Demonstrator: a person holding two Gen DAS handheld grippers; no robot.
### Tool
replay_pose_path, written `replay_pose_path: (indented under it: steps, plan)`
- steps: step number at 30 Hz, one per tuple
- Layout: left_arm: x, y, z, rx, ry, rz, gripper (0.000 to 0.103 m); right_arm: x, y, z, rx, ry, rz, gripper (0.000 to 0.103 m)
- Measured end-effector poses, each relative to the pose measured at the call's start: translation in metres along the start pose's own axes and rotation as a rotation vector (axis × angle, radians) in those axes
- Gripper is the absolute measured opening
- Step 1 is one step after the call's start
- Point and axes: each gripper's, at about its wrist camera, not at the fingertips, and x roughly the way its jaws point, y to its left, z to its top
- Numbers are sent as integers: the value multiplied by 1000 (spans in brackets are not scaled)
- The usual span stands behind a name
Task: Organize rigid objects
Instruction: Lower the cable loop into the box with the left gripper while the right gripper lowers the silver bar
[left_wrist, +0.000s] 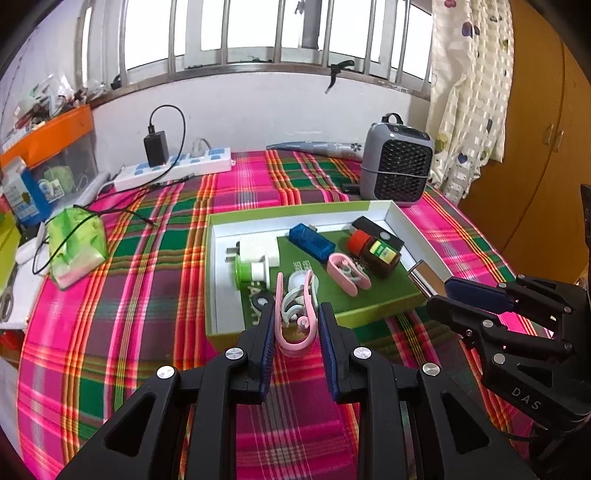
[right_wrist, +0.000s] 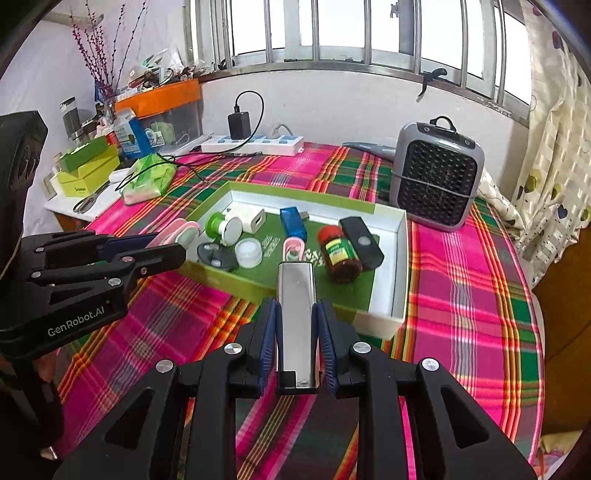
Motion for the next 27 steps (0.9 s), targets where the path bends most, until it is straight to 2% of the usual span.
replay_pose_path:
  steps: [13, 27]
  plan:
    - [28, 5, 22, -6, 5, -18, 22, 36, -9, 29, 18, 36, 11, 24]
    - [64, 4, 24, -17, 65, -36, 22, 74, -15, 47, 32, 82, 22, 24]
